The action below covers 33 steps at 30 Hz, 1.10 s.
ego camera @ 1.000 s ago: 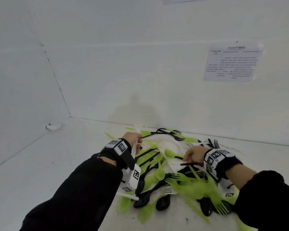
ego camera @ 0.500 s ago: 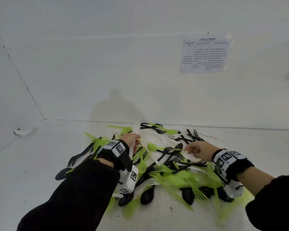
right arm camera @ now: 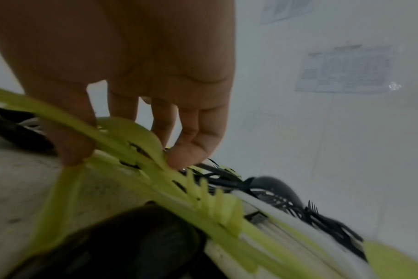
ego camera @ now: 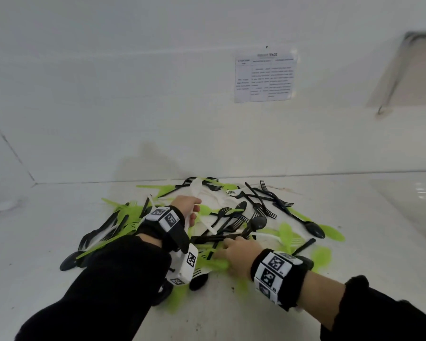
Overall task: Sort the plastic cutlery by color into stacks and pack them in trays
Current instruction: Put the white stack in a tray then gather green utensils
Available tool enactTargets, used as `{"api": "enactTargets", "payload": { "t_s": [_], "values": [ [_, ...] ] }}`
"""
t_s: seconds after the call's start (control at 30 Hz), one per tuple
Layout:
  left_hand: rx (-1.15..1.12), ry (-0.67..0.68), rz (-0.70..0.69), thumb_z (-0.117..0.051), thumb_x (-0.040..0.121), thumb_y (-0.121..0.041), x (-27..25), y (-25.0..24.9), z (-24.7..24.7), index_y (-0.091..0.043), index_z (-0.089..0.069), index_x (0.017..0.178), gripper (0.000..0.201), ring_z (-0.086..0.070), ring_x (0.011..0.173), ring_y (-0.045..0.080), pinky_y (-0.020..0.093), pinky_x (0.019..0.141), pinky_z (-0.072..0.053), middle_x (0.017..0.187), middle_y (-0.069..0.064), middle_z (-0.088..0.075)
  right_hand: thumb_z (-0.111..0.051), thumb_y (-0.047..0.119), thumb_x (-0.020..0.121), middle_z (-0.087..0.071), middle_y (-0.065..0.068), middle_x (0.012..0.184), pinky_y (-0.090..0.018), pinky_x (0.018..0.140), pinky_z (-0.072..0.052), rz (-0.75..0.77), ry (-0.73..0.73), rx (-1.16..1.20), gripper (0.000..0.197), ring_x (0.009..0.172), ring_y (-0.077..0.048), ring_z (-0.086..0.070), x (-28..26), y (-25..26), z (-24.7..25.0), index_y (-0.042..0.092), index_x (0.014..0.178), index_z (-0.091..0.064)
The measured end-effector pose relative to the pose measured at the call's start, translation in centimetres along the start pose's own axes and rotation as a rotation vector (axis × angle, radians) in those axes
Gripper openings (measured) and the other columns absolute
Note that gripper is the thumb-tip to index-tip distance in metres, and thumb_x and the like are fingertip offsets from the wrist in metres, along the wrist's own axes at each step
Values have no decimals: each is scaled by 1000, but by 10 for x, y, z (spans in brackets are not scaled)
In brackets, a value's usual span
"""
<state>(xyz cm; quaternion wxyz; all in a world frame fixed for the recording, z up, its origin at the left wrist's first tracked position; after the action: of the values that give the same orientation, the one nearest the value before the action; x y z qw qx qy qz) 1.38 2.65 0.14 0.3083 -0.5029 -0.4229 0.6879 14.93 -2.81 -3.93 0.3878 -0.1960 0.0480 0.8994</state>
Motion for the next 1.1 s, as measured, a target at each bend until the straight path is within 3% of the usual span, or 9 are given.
{"api": "enactTargets", "payload": {
  "t_s": [0.17, 0.37, 0.47, 0.57, 0.7, 0.83, 0.93, 1.0, 1.1],
  "values": [
    [-5, -23, -1, -42, 94, -9, -10, -1, 10, -9, -48, 81, 14, -27, 34, 10, 9, 33, -22, 62, 2, -39, -41, 14, 96, -44, -5, 137, -43, 94, -44, -57, -127, 7, 51, 122, -31, -44, -13, -13, 7, 38, 140, -32],
    [-5, -41, -10, -40, 96, -9, -25, -2, 29, -9, -48, 78, 19, -28, 24, 6, 10, 33, -22, 62, 2, -38, -33, 7, 92, -53, -6, 127, -38, 90, -47, -388, -197, 214, 46, 115, -27, -54, -37, -92, 17, 31, 129, -44],
    [3, -51, -14, -39, 96, -9, -33, 1, 35, -10, -48, 76, 22, -31, 32, 9, 9, 33, -23, 63, 2, -39, -36, 7, 91, -54, -8, 128, -35, 92, -45, -481, -256, 398, 43, 115, -27, -53, -41, -121, 19, 25, 128, -46],
    [-1, -60, -10, -40, 96, -9, -40, 6, 43, -10, -48, 76, 21, -28, 44, 12, 8, 32, -23, 63, 2, -39, -49, 13, 90, -52, -7, 131, -27, 95, -40, -419, -221, 479, 36, 121, -23, -49, -41, -126, 19, 19, 125, -54],
    [-10, -76, -20, -43, 95, -9, -49, 8, 59, -8, -51, 84, 13, -30, 33, 10, 8, 32, -24, 64, 3, -40, -67, 22, 83, -47, -2, 133, -27, 101, -36, -287, -97, 521, 45, 124, -20, -45, -40, -108, 13, 22, 126, -54],
    [-21, -82, -22, -41, 96, -8, -53, 14, 80, -8, -50, 79, 20, -28, 23, 5, 7, 32, -22, 63, 3, -38, -58, 17, 85, -44, -2, 132, -32, 101, -40, -249, -149, 256, 42, 122, -21, -46, -31, -85, 21, 29, 125, -54],
    [-39, -90, 2, -40, 97, -9, -60, 22, 97, -10, -49, 76, 23, -29, 22, 4, 7, 32, -21, 63, 2, -38, -58, 16, 86, -48, -1, 126, -30, 98, -40, -58, -136, 270, 41, 116, -20, -48, -23, -38, 24, 30, 124, -55],
    [-34, -88, 32, -39, 98, -10, -66, 30, 107, -11, -48, 74, 25, -32, 27, 6, 8, 33, -21, 64, 2, -40, -63, 21, 85, -52, 0, 124, -26, 94, -39, 80, 18, 290, 46, 110, -18, -50, -20, 5, 15, 28, 129, -51],
    [-48, -93, 48, -33, 101, -13, -72, 40, 120, -11, -48, 79, 26, -31, 48, 11, 9, 33, -23, 69, 3, -43, -61, 26, 87, -54, -5, 126, -29, 90, -42, 84, 121, 131, 51, 115, -26, -51, -8, 34, 4, 25, 134, -44]
  ]
}}
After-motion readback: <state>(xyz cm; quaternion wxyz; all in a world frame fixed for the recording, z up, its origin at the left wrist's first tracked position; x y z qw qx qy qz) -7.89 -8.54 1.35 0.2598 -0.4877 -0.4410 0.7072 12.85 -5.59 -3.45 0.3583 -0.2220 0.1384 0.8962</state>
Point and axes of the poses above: each hand's wrist, its own x-axis towards the middle knuckle, its own z-axis out of the back of the hand, y = z × x, the point moved 8 cm from there along x, towards the middle knuckle
